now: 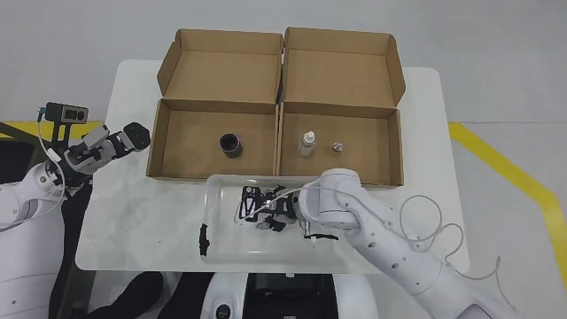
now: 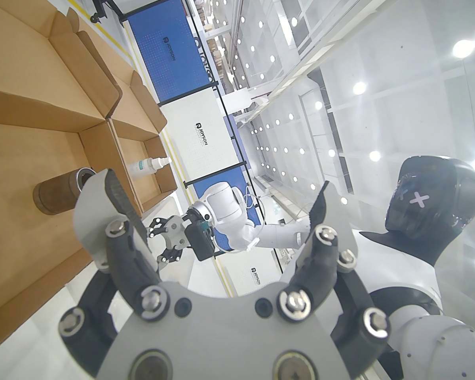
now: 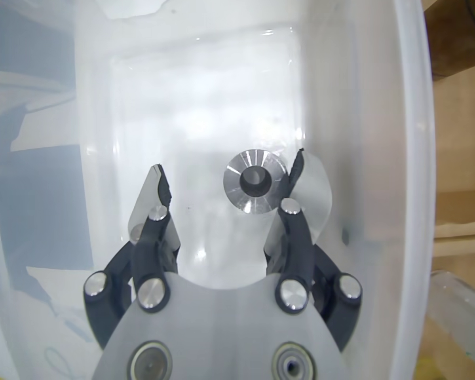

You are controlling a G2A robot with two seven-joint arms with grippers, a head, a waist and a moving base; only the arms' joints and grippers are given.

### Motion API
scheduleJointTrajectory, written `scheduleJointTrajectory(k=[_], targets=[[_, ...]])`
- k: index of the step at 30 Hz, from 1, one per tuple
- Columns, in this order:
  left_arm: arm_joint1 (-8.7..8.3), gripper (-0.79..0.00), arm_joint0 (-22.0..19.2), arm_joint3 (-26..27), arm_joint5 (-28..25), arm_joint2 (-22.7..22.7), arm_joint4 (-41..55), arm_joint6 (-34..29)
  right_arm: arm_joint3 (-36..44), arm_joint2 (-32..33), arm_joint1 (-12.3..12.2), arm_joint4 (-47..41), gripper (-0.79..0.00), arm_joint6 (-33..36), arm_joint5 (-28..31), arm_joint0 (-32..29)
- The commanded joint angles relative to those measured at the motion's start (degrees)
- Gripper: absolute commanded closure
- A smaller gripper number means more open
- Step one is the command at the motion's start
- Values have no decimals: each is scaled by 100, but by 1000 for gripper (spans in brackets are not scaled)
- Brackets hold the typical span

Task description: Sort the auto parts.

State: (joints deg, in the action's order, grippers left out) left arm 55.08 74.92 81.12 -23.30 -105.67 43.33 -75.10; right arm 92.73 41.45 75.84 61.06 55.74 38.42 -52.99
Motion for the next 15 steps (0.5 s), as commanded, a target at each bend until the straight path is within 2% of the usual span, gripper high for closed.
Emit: scheduleJointTrajectory(k=[1,4,6,12,15], targets=[[0,-785,0,0,0,0,0,0,-74,-46,16,3,-511,-36,-21,59],[0,-785,0,0,0,0,0,0,-149,-103,35,-7,-471,-80,-45,124],[0,-785,0,0,0,0,0,0,-184,-118,40,-16,-391,-95,-62,153],[0,-785,0,0,0,0,0,0,-203,-101,26,-22,-305,-99,-105,174],[0,-785,0,0,0,0,0,0,-183,-108,19,-9,-237,-77,-124,176]])
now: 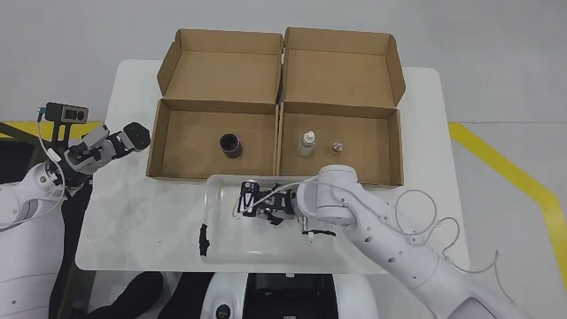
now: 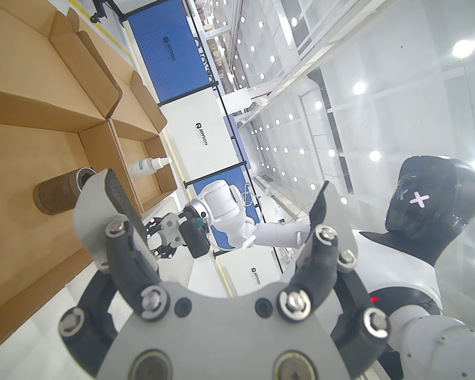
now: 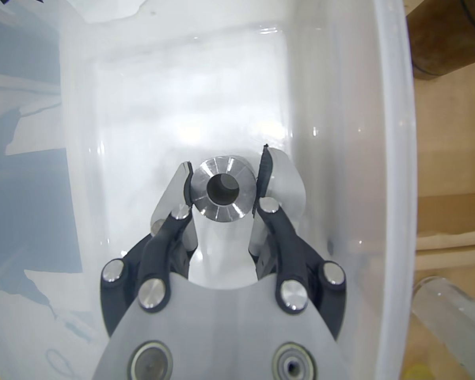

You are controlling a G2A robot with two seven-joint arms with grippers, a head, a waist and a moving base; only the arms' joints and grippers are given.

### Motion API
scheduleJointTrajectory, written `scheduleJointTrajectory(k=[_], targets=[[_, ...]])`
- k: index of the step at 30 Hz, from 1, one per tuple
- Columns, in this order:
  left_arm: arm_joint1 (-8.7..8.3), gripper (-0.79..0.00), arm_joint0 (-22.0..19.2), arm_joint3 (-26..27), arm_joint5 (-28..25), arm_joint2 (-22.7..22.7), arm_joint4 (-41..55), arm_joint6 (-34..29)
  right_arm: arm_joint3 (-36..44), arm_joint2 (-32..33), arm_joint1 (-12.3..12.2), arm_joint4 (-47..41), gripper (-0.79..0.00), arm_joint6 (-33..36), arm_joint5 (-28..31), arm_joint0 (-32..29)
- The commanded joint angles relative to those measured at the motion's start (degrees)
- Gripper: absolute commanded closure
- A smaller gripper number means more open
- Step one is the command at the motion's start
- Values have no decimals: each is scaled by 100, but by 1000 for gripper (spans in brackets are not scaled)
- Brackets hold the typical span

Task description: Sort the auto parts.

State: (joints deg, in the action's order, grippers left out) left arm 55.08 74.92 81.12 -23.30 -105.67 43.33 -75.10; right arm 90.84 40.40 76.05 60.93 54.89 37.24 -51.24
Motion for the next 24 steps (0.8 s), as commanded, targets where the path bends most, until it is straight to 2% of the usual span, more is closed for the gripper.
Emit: scheduleJointTrajectory(k=[1,3,5,24], targets=[[0,-785,0,0,0,0,0,0,26,-5,-4,-2,-206,20,-16,0],[0,-785,0,0,0,0,0,0,99,-8,-10,-23,-74,52,-26,-9],[0,-785,0,0,0,0,0,0,209,-14,-18,-44,0,125,-40,-25],[0,-785,0,0,0,0,0,0,1534,-146,-39,-511,0,684,-403,-42]])
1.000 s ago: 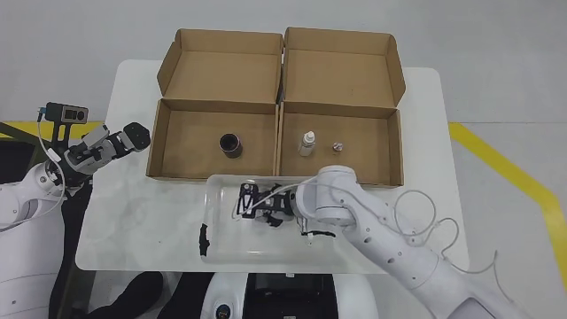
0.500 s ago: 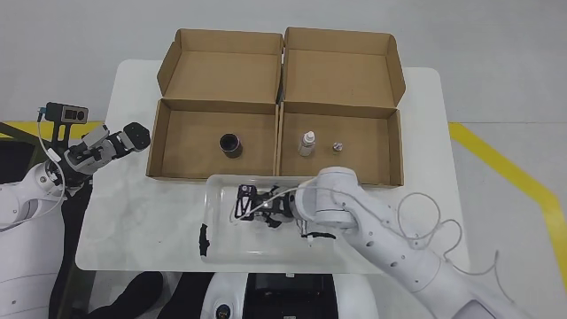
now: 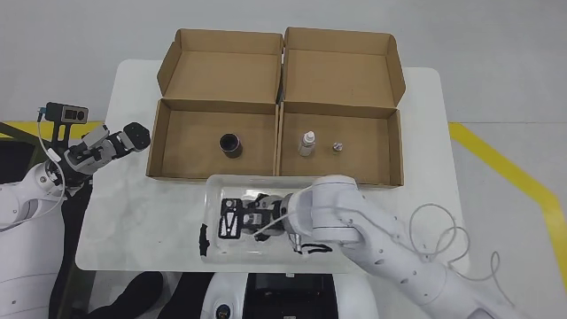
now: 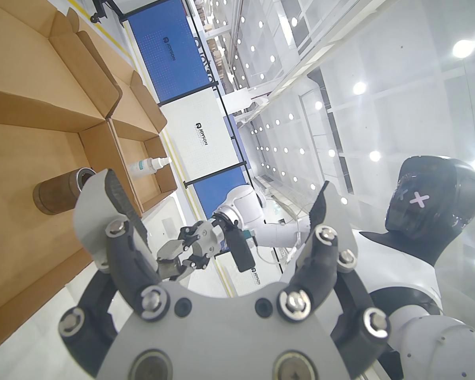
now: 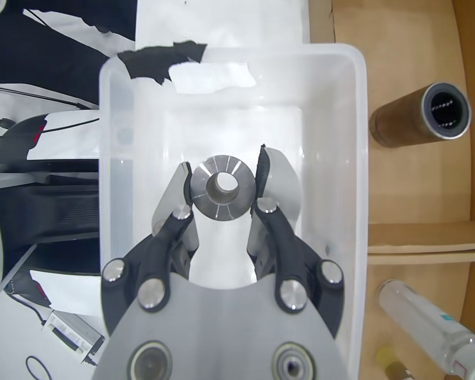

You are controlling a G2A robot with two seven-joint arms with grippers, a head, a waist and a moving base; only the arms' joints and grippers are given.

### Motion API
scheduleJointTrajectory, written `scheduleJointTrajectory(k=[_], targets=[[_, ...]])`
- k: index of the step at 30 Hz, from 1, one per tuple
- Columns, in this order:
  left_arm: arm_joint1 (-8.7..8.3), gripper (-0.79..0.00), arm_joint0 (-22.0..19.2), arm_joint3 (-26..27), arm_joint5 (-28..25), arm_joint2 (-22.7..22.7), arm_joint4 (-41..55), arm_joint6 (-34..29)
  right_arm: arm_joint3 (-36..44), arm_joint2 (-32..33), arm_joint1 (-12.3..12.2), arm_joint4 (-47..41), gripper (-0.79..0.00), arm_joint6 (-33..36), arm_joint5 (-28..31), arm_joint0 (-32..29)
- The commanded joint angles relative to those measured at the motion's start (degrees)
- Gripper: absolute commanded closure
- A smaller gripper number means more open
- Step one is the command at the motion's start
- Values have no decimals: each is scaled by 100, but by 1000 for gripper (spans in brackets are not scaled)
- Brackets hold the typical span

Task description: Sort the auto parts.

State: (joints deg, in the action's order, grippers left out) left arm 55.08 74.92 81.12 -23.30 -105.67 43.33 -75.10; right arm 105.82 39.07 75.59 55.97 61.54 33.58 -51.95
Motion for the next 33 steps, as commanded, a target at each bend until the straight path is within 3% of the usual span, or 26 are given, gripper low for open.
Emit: scheduleJointTrajectory(k=[1,15,26,33], targets=[[0,-785,0,0,0,0,0,0,87,-44,17,-17,0,47,-69,66],[0,-785,0,0,0,0,0,0,-234,-208,239,-272,0,-203,-405,882],[0,-785,0,0,0,0,0,0,-990,-241,434,-10,0,-656,-821,1494],[0,-785,0,0,0,0,0,0,-1417,-166,516,78,0,-602,-997,1812]])
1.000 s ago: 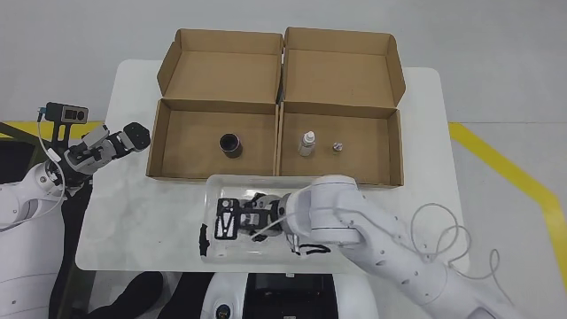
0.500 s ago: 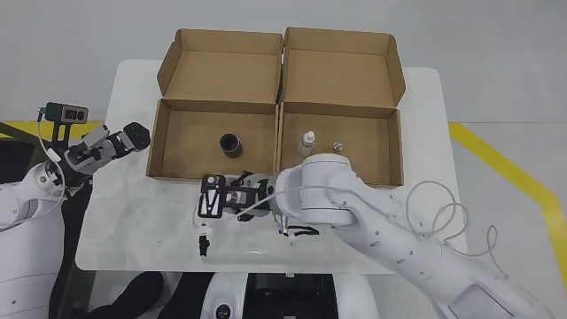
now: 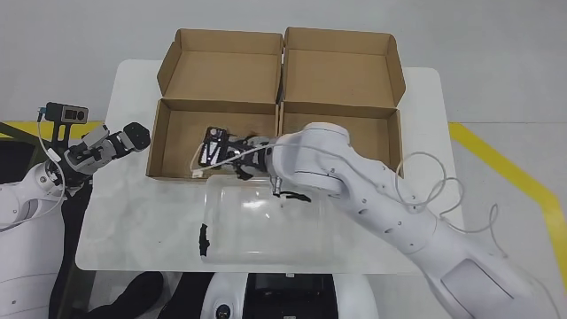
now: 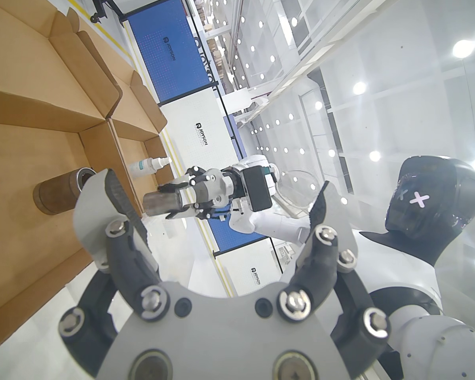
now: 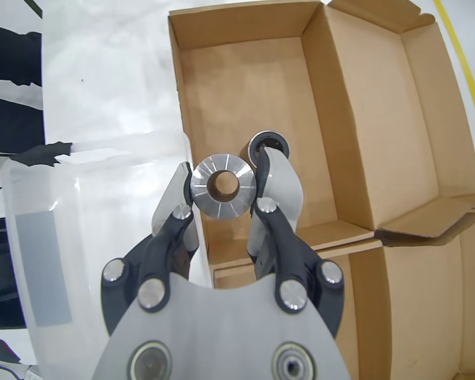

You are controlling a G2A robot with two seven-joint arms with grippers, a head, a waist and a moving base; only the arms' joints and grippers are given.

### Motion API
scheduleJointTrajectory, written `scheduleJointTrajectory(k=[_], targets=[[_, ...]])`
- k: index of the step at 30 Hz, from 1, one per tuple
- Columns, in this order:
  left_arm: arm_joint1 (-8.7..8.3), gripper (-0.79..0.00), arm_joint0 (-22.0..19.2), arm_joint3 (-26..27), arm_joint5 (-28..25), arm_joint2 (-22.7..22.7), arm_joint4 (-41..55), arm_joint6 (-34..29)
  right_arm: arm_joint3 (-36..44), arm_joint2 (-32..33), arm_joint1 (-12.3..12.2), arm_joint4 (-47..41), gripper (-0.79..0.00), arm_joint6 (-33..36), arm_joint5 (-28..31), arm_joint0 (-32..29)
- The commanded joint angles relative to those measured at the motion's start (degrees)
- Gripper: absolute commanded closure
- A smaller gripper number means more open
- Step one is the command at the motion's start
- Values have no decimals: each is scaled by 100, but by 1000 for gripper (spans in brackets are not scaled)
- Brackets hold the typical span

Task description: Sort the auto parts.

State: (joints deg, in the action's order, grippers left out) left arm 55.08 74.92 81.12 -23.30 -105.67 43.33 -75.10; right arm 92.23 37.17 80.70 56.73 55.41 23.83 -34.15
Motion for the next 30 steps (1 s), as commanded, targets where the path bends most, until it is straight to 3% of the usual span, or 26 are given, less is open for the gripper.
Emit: scheduleJointTrajectory(k=[1,11,30], targets=[[0,-785,0,0,0,0,0,0,-124,52,11,-5,0,20,-40,61],[0,-785,0,0,0,0,0,0,-831,210,62,-61,0,-14,-43,262],[0,-785,0,0,0,0,0,0,-1935,-213,369,-111,0,-1,-205,569]])
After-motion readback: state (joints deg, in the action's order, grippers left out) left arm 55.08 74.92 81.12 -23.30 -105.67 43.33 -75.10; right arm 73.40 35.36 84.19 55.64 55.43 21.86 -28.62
